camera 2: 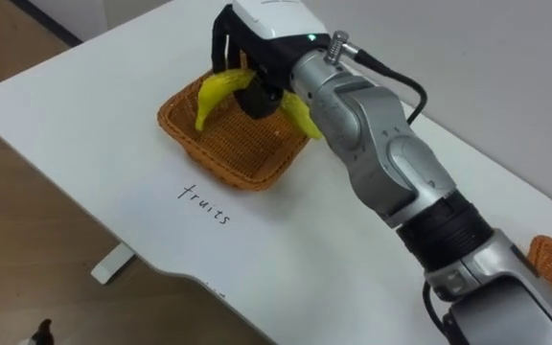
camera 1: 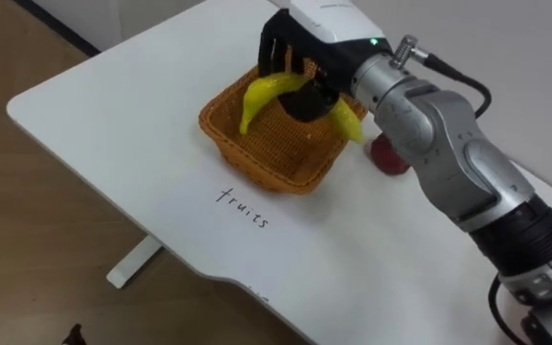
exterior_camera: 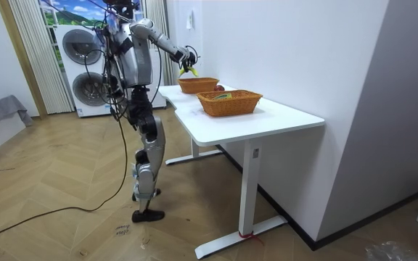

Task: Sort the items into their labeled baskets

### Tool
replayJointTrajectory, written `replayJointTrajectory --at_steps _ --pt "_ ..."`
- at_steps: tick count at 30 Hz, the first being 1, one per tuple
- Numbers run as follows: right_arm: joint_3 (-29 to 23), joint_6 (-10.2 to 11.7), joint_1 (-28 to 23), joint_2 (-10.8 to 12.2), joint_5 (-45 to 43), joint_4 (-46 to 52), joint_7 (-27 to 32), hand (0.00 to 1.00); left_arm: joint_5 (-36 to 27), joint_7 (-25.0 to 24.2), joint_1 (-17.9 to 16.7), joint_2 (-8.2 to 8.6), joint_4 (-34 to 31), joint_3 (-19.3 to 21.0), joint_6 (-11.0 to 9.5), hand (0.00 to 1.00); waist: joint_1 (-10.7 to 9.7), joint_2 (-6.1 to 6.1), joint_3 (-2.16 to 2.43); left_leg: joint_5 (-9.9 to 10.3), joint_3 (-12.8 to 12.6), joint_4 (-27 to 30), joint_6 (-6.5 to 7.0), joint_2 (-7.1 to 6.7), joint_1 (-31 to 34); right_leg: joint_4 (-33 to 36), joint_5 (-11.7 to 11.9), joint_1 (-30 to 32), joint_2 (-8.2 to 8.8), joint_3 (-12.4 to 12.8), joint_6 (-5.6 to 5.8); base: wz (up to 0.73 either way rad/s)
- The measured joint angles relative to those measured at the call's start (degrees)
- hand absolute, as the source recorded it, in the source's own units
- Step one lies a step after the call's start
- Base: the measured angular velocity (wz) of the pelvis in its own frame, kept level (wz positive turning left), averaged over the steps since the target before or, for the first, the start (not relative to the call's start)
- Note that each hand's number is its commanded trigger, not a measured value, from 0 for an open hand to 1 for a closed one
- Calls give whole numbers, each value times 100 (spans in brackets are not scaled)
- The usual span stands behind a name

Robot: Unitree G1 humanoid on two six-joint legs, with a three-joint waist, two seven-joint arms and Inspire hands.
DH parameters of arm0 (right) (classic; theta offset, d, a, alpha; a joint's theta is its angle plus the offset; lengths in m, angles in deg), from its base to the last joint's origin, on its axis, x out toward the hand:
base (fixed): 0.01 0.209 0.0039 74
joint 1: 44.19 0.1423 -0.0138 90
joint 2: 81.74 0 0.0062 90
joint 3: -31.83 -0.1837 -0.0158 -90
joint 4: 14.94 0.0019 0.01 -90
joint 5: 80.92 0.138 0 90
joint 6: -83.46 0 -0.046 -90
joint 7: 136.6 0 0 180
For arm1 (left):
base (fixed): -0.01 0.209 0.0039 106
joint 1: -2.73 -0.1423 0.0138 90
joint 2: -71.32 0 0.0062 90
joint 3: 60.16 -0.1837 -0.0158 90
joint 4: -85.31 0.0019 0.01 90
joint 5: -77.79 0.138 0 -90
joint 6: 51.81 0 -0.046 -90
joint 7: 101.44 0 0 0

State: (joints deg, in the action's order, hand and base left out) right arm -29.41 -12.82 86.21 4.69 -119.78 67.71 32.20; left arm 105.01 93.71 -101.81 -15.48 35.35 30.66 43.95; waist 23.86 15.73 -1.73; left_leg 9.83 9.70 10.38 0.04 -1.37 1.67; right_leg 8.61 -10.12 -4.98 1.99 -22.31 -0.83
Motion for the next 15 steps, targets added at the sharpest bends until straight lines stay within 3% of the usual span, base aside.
replayJointTrajectory --at_steps 15 --pt "161 146 -1 36 -15 -257 3 0 248 -108 -134 -32 140 -112 -2 0 7 -31 -24 -1 79 10 2 -25 25 -2 -1 -19 11 -134 1 2"
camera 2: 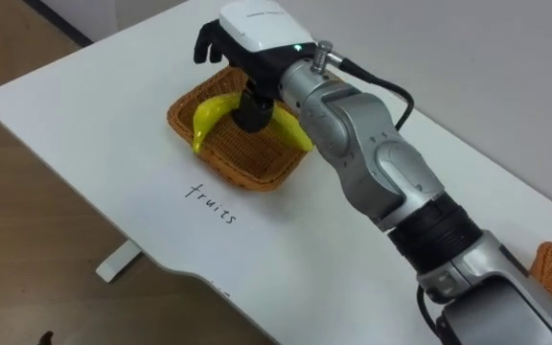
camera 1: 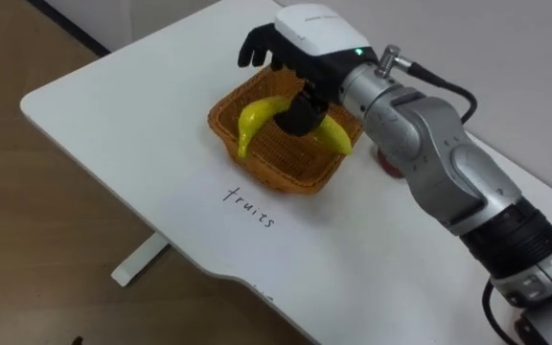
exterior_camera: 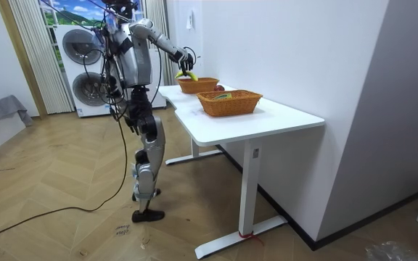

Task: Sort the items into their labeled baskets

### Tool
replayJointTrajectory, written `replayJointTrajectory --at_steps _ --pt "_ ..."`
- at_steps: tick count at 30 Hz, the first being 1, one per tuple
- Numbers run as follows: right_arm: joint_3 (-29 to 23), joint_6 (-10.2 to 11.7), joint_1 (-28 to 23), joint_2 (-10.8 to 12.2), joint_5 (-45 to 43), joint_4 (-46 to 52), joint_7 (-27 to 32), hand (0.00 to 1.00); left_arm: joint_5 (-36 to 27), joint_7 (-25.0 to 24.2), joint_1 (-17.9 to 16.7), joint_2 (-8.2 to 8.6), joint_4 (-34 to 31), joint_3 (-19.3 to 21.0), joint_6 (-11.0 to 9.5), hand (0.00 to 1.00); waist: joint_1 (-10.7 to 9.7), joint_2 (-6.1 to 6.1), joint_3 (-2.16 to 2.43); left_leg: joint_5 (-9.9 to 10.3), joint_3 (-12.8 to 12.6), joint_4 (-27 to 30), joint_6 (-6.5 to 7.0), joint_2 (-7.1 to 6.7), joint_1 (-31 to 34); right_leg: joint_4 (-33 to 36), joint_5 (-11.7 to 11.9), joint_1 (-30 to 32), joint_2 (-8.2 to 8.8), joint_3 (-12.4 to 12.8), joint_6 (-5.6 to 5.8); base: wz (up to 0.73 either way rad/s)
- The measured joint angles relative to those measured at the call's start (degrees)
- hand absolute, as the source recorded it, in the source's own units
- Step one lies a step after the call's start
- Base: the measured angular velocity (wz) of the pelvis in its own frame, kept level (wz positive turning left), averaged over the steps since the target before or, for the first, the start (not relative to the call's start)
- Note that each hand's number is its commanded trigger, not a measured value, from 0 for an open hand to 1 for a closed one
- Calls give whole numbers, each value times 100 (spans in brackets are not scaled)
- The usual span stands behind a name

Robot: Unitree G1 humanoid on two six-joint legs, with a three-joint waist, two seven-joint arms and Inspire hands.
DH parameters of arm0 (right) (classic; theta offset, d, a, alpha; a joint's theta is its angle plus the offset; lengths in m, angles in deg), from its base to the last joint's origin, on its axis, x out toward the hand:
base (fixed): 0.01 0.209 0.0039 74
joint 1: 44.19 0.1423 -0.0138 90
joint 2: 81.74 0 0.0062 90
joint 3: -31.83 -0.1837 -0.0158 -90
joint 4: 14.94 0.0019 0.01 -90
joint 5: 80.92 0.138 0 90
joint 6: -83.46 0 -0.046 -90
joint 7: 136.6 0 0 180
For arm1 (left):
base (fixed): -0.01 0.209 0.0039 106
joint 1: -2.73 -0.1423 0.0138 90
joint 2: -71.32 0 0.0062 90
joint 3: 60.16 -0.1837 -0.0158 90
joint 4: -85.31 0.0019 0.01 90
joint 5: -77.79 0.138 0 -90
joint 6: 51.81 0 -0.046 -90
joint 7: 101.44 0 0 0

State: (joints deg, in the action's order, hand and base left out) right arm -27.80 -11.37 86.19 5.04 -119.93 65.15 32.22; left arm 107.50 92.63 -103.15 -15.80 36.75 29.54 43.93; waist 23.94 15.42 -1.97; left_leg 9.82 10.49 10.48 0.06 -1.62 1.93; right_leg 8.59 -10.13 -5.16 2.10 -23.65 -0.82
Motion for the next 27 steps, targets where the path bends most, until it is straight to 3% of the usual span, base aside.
replayJointTrajectory --at_steps 27 --pt "-16 -26 -112 -32 42 -112 -3 0 34 -77 -13 6 -118 11 28 0 -29 12 13 0 37 68 -1 -11 44 -7 -13 7 -8 159 22 1"
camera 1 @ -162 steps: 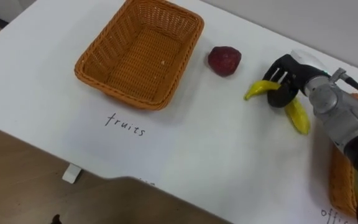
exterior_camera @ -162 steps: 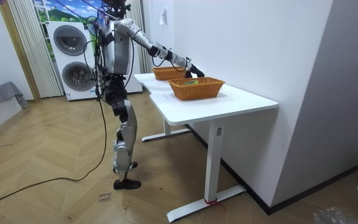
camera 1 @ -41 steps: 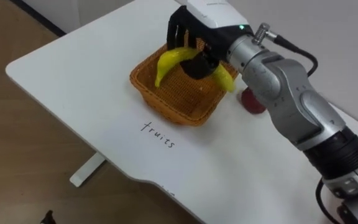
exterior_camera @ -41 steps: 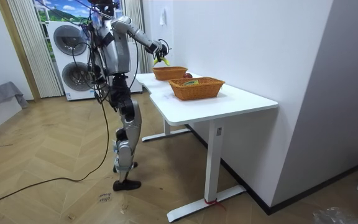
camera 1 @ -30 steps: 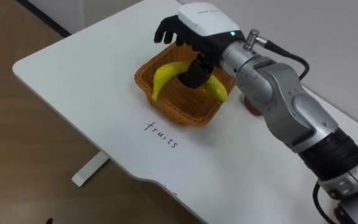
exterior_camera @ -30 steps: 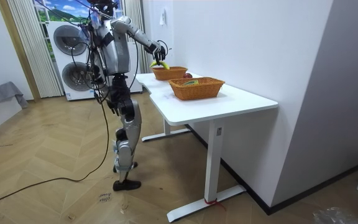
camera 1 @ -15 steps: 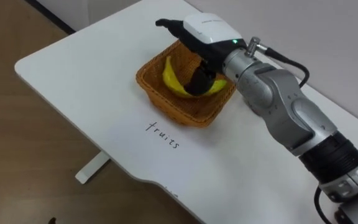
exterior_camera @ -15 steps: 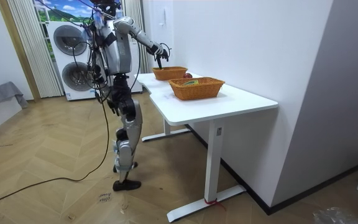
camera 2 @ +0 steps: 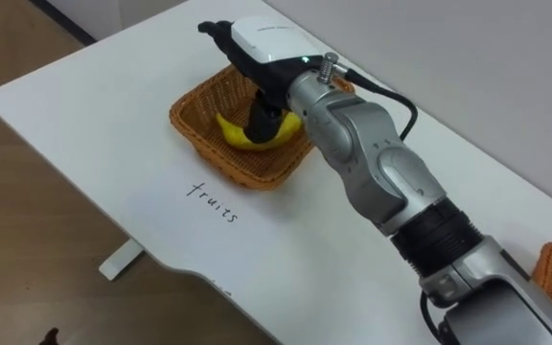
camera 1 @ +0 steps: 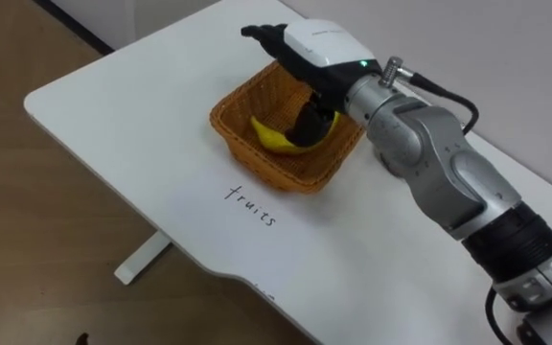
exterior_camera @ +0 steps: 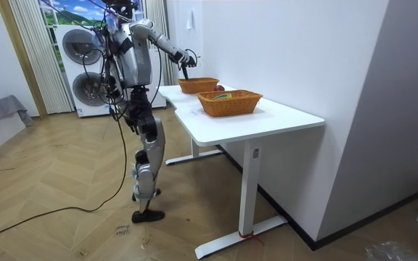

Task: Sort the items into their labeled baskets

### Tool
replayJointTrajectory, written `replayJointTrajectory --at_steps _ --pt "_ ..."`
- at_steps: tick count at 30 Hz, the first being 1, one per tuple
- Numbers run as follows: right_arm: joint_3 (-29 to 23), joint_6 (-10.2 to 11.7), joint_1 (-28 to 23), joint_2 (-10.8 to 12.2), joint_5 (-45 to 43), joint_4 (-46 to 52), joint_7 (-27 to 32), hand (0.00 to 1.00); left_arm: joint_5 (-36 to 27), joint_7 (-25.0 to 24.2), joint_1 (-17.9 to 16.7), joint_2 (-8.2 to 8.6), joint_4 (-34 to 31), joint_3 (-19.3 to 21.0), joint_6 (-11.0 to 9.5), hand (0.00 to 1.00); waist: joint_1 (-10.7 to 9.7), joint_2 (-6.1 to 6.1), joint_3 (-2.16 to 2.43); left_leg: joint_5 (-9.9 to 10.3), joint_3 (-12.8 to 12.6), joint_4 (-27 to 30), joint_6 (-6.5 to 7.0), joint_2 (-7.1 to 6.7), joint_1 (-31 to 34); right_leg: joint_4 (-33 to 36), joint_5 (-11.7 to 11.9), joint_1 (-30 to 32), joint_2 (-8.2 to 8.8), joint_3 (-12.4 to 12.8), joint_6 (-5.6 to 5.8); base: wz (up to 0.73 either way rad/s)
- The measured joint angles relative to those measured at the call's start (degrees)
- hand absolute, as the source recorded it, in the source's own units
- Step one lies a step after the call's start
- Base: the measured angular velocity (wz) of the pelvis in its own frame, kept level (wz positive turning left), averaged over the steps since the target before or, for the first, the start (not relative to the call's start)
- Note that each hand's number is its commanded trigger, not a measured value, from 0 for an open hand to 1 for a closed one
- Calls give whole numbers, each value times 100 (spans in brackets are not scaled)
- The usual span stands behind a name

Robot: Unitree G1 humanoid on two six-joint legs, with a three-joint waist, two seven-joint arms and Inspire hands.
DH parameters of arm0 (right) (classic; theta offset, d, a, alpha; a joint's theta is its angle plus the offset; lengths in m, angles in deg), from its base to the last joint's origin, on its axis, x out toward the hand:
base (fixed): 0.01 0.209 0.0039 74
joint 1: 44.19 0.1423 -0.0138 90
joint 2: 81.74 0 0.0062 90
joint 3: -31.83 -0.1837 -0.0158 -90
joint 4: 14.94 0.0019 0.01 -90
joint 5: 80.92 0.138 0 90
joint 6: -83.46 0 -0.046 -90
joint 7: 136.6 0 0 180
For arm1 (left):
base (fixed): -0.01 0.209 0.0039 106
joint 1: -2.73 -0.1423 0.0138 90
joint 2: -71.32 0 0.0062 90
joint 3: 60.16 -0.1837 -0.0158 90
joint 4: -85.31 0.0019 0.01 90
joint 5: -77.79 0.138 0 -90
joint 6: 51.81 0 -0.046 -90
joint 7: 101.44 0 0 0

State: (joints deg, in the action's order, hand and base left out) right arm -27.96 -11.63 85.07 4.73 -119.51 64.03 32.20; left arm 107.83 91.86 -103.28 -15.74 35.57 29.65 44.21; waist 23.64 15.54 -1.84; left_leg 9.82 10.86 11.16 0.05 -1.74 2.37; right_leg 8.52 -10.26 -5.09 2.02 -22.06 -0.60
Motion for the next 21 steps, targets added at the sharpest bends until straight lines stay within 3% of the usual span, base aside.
replayJointTrajectory --at_steps 7,11,14,21 --pt "-141 8 0 -32 83 45 89 0 9 27 -59 3 -93 7 115 0 -166 1 18 1 0 58 -1 -10 -7 1 0 -43 2 8 0 0" --pt "-589 79 -72 -156 520 48 214 0 13 96 -108 25 -78 69 111 0 -305 -27 14 0 1 79 -2 -12 -26 0 0 -88 4 -1 0 2" --pt "-1001 212 -350 -274 725 -41 463 0 6 125 -132 45 -78 84 104 0 -368 -98 -13 0 -20 78 -1 -17 -99 5 1 -163 17 -8 0 -2" --pt "-1644 190 -781 -351 1520 -558 946 0 -28 149 -285 168 -78 100 113 0 -656 -307 23 -4 -165 51 6 -10 -195 12 1 -183 29 144 1 -12"
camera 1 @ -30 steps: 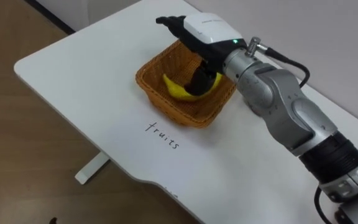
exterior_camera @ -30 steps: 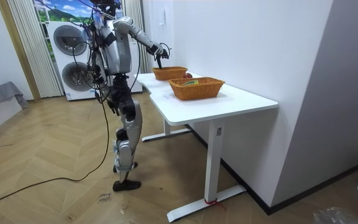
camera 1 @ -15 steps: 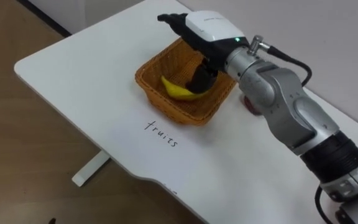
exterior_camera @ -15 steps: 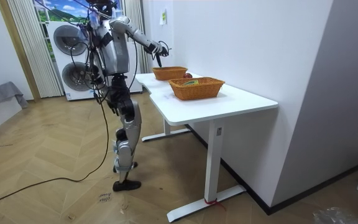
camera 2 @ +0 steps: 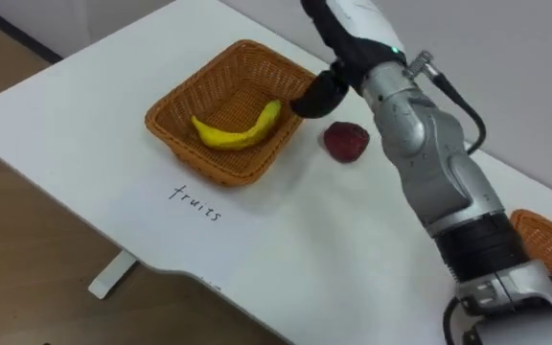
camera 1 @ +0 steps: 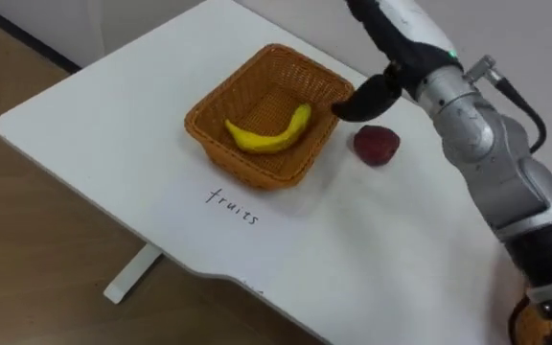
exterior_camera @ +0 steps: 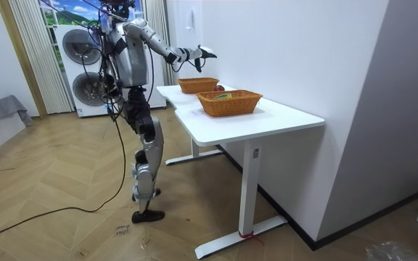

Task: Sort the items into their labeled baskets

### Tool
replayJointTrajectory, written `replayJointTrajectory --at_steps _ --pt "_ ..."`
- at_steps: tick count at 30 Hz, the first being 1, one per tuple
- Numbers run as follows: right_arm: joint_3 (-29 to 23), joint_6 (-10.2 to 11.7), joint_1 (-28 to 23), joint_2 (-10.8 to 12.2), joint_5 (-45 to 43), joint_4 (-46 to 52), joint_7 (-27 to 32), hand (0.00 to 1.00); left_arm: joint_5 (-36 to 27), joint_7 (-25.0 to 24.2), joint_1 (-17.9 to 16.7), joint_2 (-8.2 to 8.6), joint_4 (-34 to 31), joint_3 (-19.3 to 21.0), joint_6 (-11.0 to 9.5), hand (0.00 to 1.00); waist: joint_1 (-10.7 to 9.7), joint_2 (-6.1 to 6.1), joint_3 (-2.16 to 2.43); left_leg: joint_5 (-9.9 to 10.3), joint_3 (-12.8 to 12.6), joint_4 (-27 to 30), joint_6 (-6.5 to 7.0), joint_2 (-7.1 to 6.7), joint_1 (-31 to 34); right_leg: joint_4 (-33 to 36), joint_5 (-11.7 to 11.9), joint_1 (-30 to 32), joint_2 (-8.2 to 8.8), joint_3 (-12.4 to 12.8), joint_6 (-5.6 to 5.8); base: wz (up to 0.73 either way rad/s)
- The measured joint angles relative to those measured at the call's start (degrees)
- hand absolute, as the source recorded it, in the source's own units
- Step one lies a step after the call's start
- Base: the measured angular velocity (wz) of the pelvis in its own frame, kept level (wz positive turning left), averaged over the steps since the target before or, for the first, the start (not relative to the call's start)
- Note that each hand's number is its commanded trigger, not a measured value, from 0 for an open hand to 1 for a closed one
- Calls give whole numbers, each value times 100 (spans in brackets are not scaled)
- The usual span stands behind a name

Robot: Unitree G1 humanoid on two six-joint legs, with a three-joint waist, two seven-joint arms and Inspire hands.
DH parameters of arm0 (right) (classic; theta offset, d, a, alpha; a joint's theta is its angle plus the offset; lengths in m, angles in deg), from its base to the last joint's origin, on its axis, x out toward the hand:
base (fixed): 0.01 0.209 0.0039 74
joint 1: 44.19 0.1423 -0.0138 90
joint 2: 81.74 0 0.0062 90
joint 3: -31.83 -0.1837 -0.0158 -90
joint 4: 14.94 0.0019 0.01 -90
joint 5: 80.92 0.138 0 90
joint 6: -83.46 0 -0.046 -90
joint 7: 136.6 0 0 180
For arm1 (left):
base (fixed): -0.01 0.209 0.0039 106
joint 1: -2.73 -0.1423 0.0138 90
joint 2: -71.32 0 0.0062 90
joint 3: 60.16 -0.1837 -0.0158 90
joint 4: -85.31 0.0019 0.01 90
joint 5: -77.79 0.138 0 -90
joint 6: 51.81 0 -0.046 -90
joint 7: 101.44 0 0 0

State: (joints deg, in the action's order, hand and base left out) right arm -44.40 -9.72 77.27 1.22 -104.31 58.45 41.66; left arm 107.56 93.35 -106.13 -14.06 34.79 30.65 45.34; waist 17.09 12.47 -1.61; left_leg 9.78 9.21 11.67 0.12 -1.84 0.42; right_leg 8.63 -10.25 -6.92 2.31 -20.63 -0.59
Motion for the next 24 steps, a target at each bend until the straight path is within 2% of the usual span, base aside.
replayJointTrajectory --at_steps 5,6,11,12,15,20,22,24 --pt "-10 -47 -171 -210 611 -4 113 0 -6 83 -48 107 -4 17 5 0 -206 -102 55 -3 -127 -19 4 19 -21 -2 -1 16 9 28 3 -12" --pt "-56 -57 -178 -236 761 -32 130 0 -3 83 -42 116 -4 25 8 0 -295 -106 71 -7 -130 -10 8 19 -46 -2 -2 6 13 40 3 0" --pt "-379 -55 -179 -240 1114 -441 299 0 -5 -19 -52 118 51 135 32 0 -359 -98 81 -6 -247 -62 11 28 -204 -2 -3 -125 16 142 5 -8" --pt "-396 -55 -179 -245 1192 -516 333 0 -5 -38 -77 91 76 134 45 0 -425 -79 97 -5 -247 -95 14 26 -206 -1 -4 -126 17 140 8 0" --pt "-396 -56 -179 -248 1237 -651 372 0 -4 -105 -88 79 101 123 111 0 -484 -66 105 -4 -269 -102 16 26 -213 -1 -4 -124 16 150 9 -5" --pt "-369 -56 -179 -248 1200 -971 396 0 2 -178 -102 67 102 121 118 0 -395 -55 105 -6 -278 -88 16 31 -219 3 -4 -125 12 162 10 -2" --pt "-362 -56 -179 -247 1123 -1157 413 0 2 -185 -92 56 99 123 118 0 -369 -44 91 -7 -273 -77 15 31 -185 3 -5 -98 12 149 10 0" --pt "-361 -68 -178 -248 1028 -1254 414 0 4 -194 -88 38 97 124 121 0 -274 17 95 -11 -266 -63 8 30 -93 9 -4 -18 11 140 10 0"
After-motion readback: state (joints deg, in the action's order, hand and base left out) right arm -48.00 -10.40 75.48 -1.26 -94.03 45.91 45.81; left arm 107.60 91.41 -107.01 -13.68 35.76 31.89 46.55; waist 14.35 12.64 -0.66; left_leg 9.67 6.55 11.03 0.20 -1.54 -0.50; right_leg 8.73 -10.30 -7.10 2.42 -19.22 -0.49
